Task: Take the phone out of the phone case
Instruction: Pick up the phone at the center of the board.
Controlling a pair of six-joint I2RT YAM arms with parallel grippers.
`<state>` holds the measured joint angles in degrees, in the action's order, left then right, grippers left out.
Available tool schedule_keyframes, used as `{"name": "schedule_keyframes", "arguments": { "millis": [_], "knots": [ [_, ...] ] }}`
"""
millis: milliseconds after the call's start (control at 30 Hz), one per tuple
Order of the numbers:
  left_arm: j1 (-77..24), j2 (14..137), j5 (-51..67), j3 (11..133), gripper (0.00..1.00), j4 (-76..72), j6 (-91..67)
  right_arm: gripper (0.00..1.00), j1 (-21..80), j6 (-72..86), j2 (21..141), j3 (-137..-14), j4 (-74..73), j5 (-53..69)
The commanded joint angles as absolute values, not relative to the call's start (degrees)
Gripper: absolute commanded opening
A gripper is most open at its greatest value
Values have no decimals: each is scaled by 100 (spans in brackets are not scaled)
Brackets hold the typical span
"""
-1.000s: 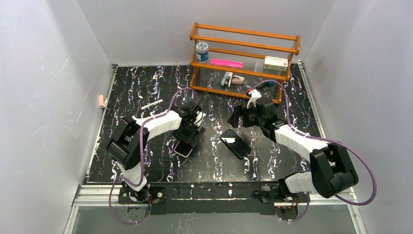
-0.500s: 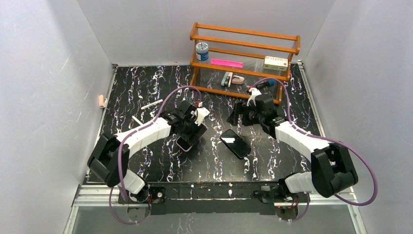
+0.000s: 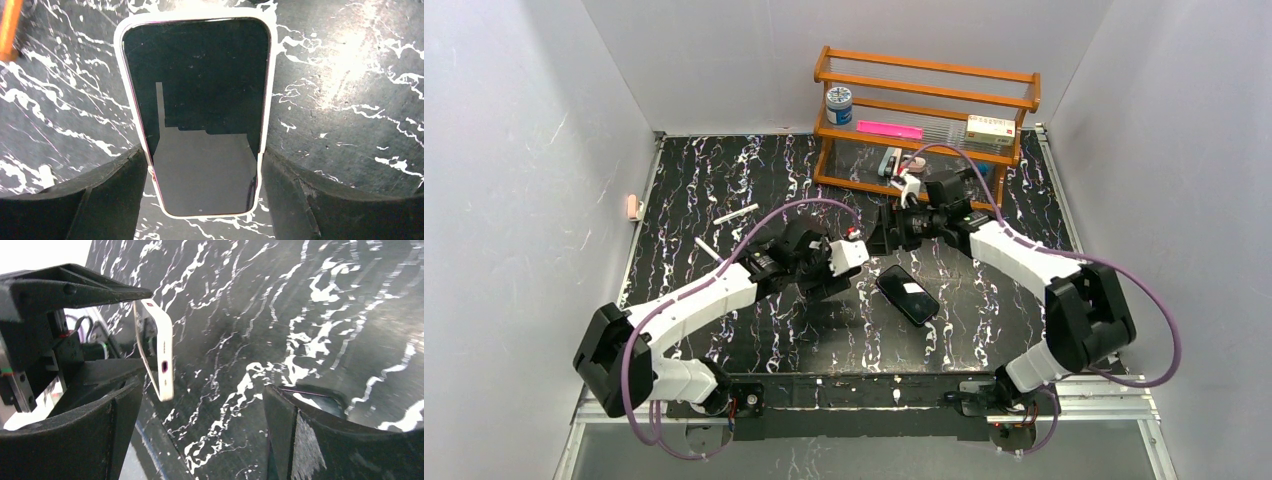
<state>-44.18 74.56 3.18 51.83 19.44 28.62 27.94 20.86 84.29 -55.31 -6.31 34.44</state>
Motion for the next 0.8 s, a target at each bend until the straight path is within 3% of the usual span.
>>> {"name": "schedule_keyframes", "arguments": {
  "millis": [0,200,467,633,767],
  "knots": [
    [-4540,7043,578,5106,0,1712,4006,99,3044,2017,8859,-6142,-988,4182],
    [-4709,7039,494,5038,0,1709,4723,97,3256,1859,9227,-6554,-1300,4657],
    [-4939,6902,602,4968,0,1718,5598,79,3440,1626,9679,-6909,-1779,5077],
    [-5087,6867,397,4929,0,1721,5845,60,3604,1506,9870,-7046,-1924,5179],
    [-5172,6838,182,4878,0,1719,5948,34,3630,1429,9906,-7025,-1961,5316]
  ]
}}
